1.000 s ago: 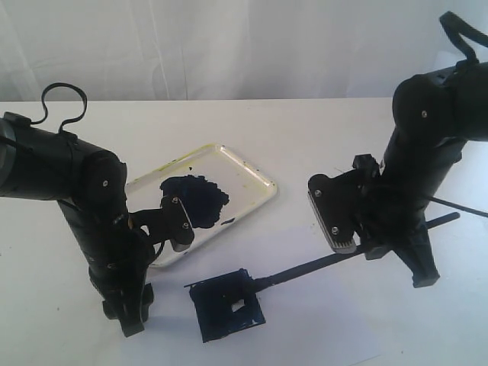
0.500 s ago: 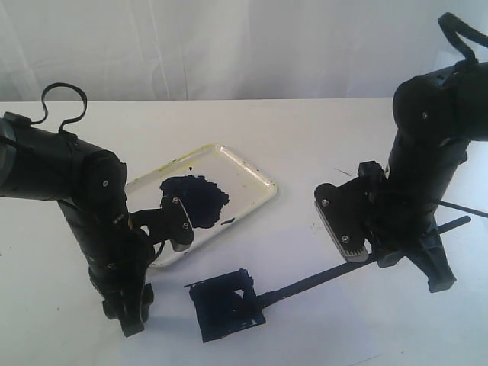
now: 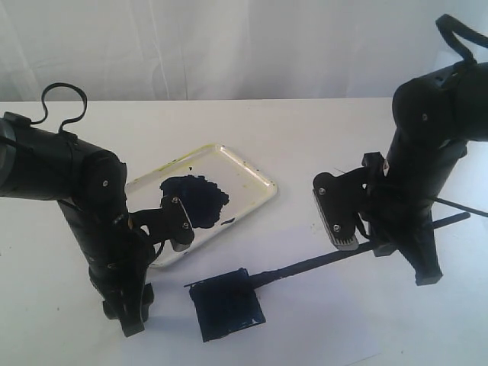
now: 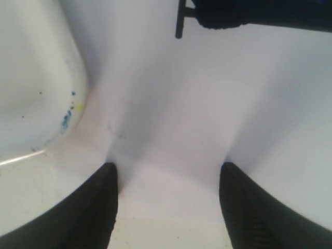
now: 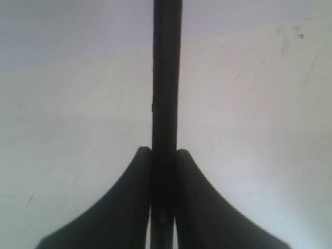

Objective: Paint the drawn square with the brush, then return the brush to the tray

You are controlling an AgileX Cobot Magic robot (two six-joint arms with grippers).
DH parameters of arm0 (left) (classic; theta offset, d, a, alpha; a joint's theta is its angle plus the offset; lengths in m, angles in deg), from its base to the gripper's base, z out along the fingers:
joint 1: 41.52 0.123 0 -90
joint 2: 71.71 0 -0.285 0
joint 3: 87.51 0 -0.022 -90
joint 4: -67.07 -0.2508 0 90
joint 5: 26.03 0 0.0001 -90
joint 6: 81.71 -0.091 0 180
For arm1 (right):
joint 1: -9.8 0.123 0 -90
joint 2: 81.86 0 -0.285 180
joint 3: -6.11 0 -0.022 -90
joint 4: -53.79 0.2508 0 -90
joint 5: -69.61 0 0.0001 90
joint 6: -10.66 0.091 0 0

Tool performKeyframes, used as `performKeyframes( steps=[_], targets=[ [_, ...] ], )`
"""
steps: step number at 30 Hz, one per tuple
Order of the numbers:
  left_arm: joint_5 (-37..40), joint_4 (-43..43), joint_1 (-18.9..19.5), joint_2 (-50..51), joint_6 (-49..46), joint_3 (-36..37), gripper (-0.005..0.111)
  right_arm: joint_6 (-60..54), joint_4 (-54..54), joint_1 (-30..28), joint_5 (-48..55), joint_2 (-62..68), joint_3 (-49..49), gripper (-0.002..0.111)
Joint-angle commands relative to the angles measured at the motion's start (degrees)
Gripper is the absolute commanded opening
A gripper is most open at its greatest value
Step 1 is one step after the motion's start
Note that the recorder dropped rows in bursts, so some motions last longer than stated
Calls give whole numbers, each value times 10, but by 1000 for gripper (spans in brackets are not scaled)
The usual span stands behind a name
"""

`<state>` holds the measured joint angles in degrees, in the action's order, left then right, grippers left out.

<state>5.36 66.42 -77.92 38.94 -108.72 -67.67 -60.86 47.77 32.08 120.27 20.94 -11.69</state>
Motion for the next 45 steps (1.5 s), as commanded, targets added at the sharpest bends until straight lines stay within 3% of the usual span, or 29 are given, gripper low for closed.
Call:
performKeyframes(
  steps=[1, 8, 20, 29, 38, 45],
  targets=[
    [7, 6, -3, 6, 1, 7, 62, 10, 0, 0, -9, -1, -2, 0],
    [7, 6, -3, 6, 1, 7, 62, -44, 0, 0, 49, -1, -2, 0],
    [7, 6, -3, 6, 1, 7, 62, -47, 5, 0, 36, -46, -2, 0],
    [7, 6, -3, 6, 1, 7, 62, -27, -1, -3, 1, -69, -1, 0],
    [7, 6, -3, 6, 1, 7, 62, 0, 26, -45, -130, -63, 0, 0],
    [7, 6, -3, 6, 1, 7, 62, -2, 72, -75, -149, 11, 51, 0]
  ],
)
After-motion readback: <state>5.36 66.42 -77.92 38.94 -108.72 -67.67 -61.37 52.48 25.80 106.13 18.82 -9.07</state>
